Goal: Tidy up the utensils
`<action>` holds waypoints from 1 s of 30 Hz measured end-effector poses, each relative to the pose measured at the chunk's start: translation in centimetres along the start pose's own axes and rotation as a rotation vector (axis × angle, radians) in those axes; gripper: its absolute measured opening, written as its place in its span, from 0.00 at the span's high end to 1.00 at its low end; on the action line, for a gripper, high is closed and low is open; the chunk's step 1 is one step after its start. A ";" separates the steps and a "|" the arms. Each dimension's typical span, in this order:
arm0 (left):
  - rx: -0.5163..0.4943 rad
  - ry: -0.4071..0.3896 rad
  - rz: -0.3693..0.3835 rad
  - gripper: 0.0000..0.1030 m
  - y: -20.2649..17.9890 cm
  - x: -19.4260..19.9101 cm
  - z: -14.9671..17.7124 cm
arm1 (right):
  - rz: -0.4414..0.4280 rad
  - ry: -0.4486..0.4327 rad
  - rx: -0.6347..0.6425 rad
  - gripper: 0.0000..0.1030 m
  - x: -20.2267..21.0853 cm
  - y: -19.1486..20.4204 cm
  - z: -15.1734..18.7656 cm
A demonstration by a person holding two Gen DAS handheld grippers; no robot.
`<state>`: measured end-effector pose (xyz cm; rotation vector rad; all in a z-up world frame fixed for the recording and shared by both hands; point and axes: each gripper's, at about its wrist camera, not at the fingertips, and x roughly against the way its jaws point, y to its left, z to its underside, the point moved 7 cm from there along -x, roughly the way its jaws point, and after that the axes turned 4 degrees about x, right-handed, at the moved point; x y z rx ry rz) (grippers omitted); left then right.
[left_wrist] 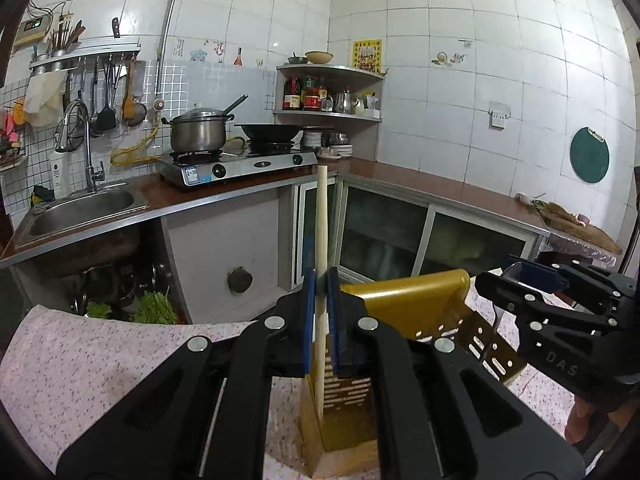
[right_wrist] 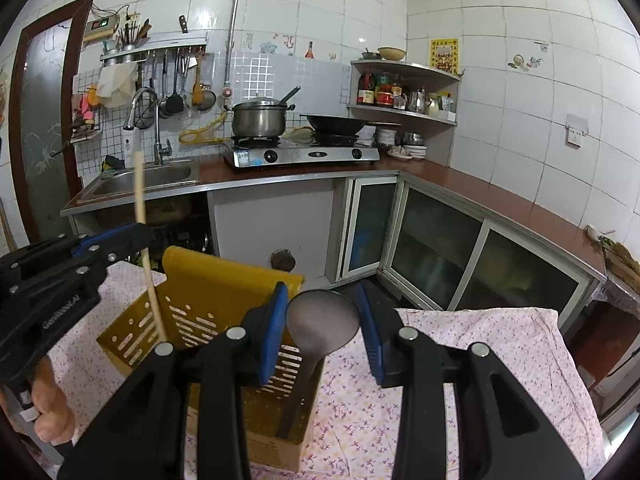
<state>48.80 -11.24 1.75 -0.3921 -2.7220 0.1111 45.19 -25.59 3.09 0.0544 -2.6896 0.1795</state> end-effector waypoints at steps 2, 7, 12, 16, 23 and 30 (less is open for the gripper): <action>0.002 0.001 -0.012 0.95 0.0 0.4 0.1 | -0.007 0.004 -0.017 0.65 -0.1 -0.2 0.4; -0.007 0.010 -0.040 0.95 -0.1 1.5 0.4 | -0.028 0.033 -0.041 0.65 -0.3 -0.2 1.1; -0.006 -0.013 -0.068 0.56 0.1 4.4 -0.4 | -0.040 0.040 -0.058 0.55 1.0 -0.6 1.2; 0.006 -0.024 -0.090 0.28 0.9 7.1 -1.2 | -0.027 0.018 -0.081 0.46 3.4 -1.6 0.7; -0.014 -0.004 -0.173 0.05 1.8 12.3 -0.5 | 0.049 0.061 -0.117 0.25 6.9 -3.2 2.9; 0.025 0.134 -0.210 0.05 3.4 13.5 3.4 | 0.101 0.188 -0.130 0.19 7.9 -4.0 8.6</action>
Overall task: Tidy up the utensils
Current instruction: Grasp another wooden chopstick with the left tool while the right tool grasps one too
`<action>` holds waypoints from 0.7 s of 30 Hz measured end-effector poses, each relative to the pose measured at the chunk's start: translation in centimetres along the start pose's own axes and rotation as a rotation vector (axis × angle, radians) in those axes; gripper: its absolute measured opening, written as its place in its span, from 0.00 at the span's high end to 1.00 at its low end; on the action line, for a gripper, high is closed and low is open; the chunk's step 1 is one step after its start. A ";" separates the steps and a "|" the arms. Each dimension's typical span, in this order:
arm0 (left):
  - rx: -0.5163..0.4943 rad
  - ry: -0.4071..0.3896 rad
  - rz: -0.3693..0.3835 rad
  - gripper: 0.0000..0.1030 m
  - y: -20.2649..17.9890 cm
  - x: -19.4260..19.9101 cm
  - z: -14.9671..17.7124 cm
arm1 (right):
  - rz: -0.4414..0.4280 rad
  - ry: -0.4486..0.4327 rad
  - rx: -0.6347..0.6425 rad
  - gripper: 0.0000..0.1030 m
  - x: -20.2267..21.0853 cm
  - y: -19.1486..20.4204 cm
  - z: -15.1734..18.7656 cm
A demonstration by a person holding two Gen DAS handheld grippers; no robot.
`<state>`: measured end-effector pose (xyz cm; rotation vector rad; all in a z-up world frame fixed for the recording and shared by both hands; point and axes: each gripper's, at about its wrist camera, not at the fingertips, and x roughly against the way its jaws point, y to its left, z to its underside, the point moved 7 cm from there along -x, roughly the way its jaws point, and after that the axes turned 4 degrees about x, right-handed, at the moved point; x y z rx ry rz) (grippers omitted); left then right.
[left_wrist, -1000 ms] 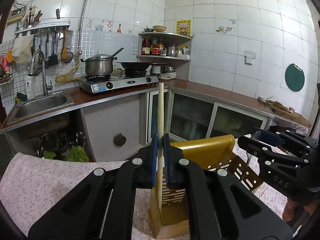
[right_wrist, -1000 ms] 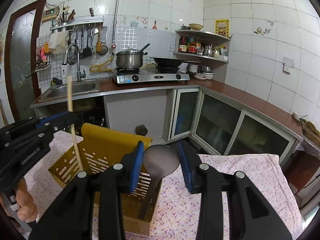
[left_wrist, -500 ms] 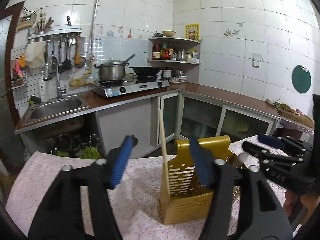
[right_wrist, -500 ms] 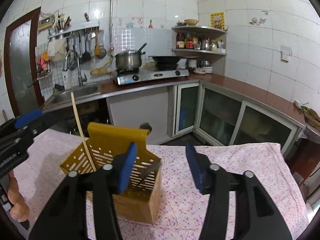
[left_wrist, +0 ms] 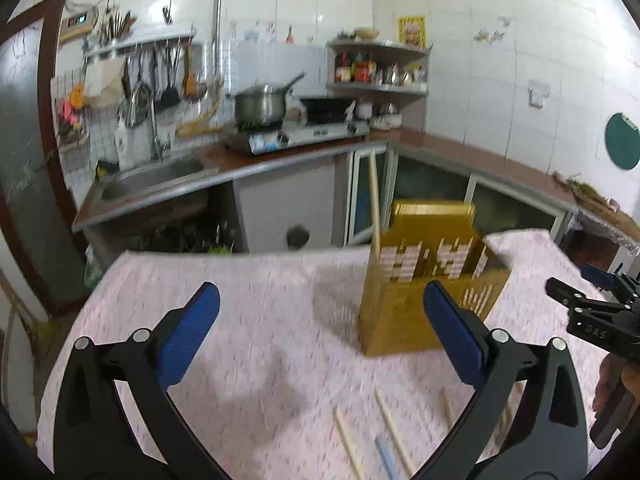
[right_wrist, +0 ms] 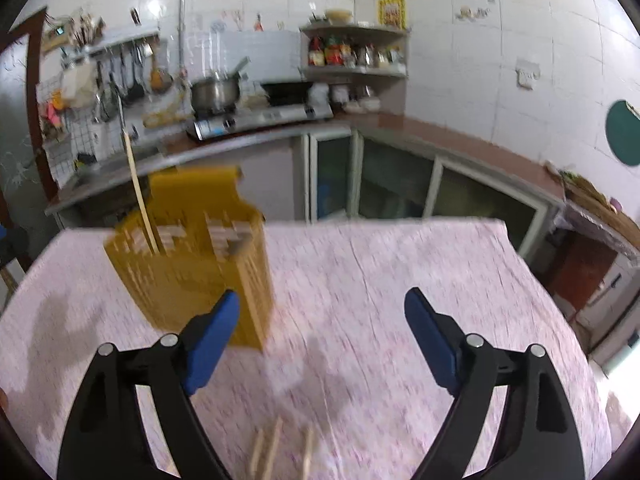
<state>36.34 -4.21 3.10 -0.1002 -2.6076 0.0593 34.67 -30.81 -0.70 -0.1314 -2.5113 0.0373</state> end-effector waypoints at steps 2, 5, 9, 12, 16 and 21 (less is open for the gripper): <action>-0.004 0.027 -0.043 0.04 0.5 -0.2 1.6 | 0.011 0.053 0.006 0.19 -0.7 -0.2 1.7; -0.009 0.090 -0.052 0.04 0.8 -1.3 3.6 | 0.028 0.126 -0.007 0.20 -1.8 -0.9 4.0; 0.060 0.271 -0.011 0.04 1.5 -3.8 7.0 | 0.002 0.227 -0.033 0.30 -3.0 -1.1 6.5; 0.060 0.369 -0.021 0.05 1.6 -5.2 9.0 | -0.017 0.298 -0.039 0.44 -3.9 -1.0 7.9; -0.005 0.422 -0.050 0.10 0.6 -5.6 10.6 | -0.044 0.369 -0.050 0.62 -4.5 -0.7 9.9; 0.016 0.510 -0.043 0.23 0.3 -6.4 12.0 | -0.079 0.422 -0.072 0.73 -4.8 0.0 11.1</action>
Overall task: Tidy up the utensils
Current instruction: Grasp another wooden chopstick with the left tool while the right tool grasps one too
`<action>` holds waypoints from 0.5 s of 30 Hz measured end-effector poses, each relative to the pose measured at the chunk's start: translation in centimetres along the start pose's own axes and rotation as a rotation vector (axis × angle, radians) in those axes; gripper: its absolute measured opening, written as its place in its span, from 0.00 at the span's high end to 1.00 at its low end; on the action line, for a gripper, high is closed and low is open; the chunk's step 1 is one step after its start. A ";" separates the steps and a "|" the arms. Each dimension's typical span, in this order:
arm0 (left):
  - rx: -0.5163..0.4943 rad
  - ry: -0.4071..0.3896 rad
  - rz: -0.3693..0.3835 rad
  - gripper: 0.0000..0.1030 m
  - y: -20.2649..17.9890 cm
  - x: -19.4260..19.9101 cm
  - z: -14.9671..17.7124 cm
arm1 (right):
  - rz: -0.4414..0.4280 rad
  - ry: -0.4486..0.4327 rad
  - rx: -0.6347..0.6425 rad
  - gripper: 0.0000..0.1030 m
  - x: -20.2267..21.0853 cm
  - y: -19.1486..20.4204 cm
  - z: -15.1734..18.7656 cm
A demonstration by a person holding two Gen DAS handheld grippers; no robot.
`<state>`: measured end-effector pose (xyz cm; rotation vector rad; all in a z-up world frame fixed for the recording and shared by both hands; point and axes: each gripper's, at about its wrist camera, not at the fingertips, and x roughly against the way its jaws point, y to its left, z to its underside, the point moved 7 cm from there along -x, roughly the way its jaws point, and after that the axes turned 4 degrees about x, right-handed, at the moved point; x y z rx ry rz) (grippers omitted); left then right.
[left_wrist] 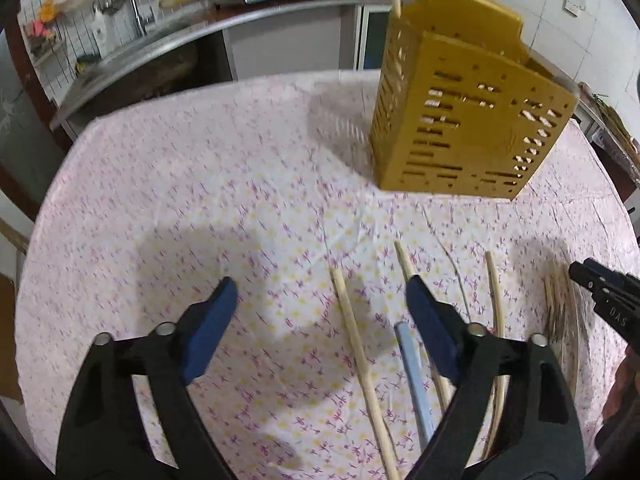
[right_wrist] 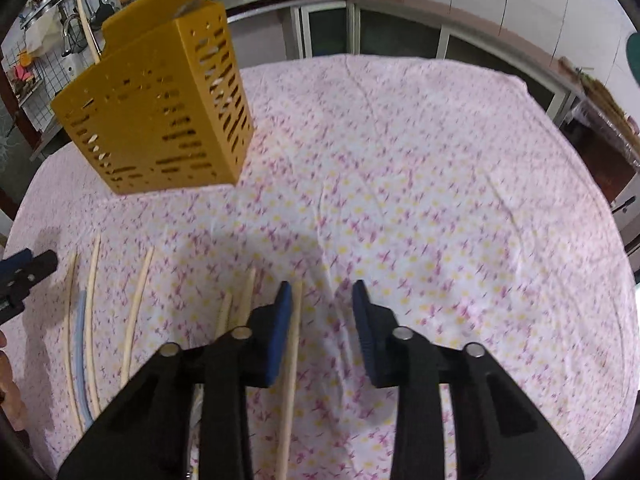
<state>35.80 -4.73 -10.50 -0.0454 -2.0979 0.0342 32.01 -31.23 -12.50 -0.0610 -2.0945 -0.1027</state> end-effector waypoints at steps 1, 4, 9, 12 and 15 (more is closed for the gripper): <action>0.010 0.015 0.003 0.27 0.0 -0.3 0.1 | -0.006 0.007 -0.001 0.73 -0.1 0.1 0.2; 0.035 0.057 0.021 0.42 0.3 -1.3 0.5 | 0.002 0.022 0.002 0.76 -0.4 0.3 0.2; 0.030 0.109 0.012 0.53 0.0 -2.5 1.0 | -0.001 0.034 0.001 0.79 -0.4 0.5 0.1; 0.043 0.127 0.004 0.57 0.2 -3.3 0.9 | -0.005 0.043 0.005 0.82 -0.3 0.6 0.1; 0.039 0.137 0.002 0.60 0.1 -4.0 0.3 | -0.001 0.060 0.016 0.83 -0.6 0.8 0.1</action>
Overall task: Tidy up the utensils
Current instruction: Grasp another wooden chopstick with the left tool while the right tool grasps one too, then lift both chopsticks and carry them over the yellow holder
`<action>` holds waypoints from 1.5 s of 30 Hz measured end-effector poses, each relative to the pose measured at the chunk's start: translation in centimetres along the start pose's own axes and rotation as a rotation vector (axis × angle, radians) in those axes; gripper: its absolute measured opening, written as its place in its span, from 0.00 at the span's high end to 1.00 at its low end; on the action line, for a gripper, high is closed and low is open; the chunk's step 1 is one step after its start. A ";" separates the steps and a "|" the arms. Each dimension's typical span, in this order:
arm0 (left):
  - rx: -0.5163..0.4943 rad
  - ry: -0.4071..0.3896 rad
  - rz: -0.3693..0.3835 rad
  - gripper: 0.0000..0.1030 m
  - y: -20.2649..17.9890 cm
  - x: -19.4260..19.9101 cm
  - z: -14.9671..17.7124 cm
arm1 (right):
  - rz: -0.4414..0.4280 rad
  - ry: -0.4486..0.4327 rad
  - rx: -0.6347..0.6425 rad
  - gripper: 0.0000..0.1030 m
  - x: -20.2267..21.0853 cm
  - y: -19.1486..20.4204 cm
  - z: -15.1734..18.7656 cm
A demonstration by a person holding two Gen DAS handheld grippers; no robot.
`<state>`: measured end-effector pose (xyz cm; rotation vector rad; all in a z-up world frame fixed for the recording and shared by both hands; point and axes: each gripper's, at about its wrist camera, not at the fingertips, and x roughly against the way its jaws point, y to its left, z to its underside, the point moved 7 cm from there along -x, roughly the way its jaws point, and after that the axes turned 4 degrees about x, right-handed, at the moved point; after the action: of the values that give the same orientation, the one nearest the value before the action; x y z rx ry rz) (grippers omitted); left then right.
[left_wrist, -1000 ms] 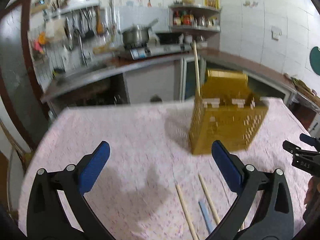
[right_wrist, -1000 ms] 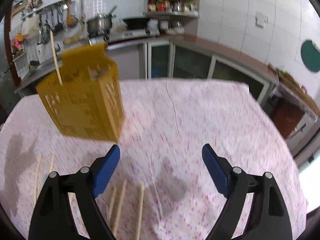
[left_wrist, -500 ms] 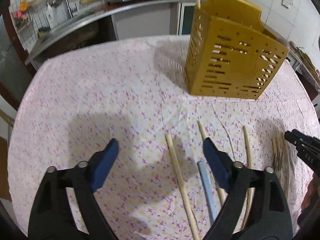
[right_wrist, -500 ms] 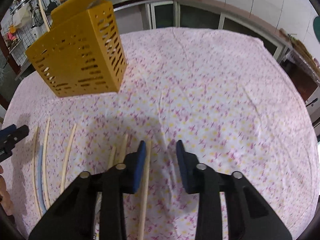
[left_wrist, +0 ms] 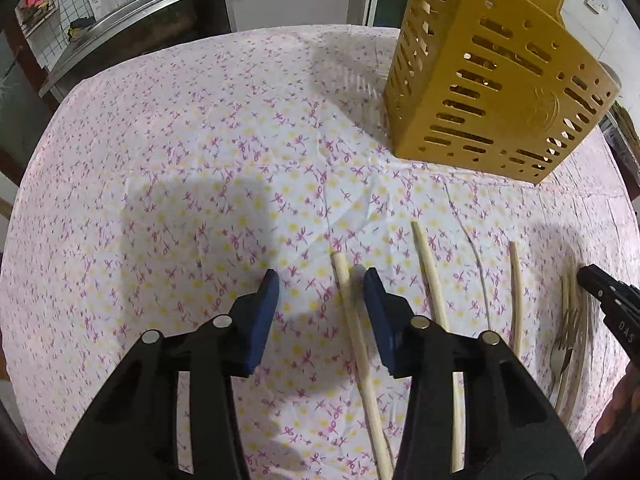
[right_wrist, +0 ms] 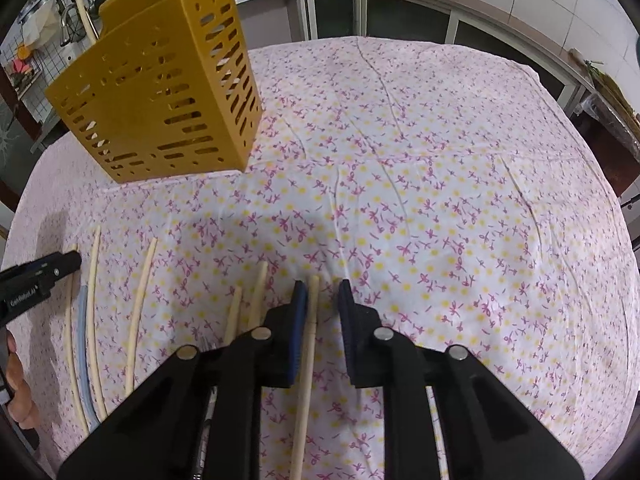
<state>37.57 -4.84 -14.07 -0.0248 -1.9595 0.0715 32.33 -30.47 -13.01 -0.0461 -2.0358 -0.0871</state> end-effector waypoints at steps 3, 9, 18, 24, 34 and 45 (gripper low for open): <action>-0.020 0.012 -0.009 0.70 -0.6 -0.4 -0.5 | 0.004 0.007 0.003 0.84 -0.2 0.0 -0.2; -0.073 0.019 -0.028 0.91 -1.4 -0.5 -0.5 | -0.004 0.011 -0.005 0.88 -0.4 -0.1 -0.7; -0.091 -0.003 -0.007 0.96 -1.1 -0.8 -1.3 | -0.024 -0.042 -0.014 0.93 0.9 -0.4 -0.7; -0.114 -0.134 0.009 0.96 -1.2 2.4 -1.5 | -0.043 -0.138 -0.014 0.94 3.9 -0.2 -1.3; -0.088 -0.390 0.148 0.96 -1.6 10.2 -2.9 | -0.087 -0.392 -0.004 0.94 10.9 1.0 -3.9; -0.105 -0.527 0.212 0.96 -2.7 14.6 -3.3 | -0.085 -0.571 0.010 0.94 16.0 1.7 -5.9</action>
<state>35.07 -6.69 0.80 -0.3107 -2.4800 0.1238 30.53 -29.32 4.02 0.0259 -2.6096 -0.1277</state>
